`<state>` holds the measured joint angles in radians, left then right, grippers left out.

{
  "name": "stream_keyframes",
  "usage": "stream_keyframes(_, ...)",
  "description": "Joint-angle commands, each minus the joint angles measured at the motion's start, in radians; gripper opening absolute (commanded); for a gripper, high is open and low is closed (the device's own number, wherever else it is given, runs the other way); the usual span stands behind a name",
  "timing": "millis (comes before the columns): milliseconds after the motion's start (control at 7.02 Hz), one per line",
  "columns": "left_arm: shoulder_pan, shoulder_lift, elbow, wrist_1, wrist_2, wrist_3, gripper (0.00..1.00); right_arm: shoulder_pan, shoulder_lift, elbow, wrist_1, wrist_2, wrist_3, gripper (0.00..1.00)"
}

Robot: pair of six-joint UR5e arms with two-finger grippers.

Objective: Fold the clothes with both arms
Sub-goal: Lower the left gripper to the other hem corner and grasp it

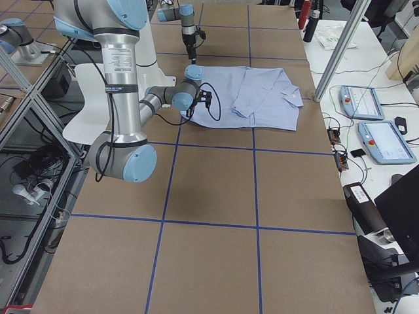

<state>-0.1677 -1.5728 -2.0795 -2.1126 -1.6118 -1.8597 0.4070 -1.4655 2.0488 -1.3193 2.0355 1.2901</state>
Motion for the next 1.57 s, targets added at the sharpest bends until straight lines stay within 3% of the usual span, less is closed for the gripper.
stream_keyframes(0,0.028,0.011,0.055,-0.063,0.021,-0.021,0.97,0.003,0.001,0.005,0.0,0.0,0.0,0.0)
stream_keyframes(285,0.027,0.019,0.056,-0.052,0.018,-0.01,0.93,0.004,0.002,0.007,0.0,0.0,0.0,0.0)
stream_keyframes(570,0.027,0.011,0.053,0.038,0.019,-0.007,0.83,0.004,0.002,0.007,0.0,0.0,0.0,0.0)
stream_keyframes(855,0.025,-0.004,0.045,0.118,0.019,0.049,0.81,0.003,0.002,0.005,0.0,0.0,0.0,0.0)
stream_keyframes(1425,0.027,-0.015,0.042,0.128,0.018,0.06,0.71,0.006,-0.003,0.004,0.0,0.0,0.0,0.0)
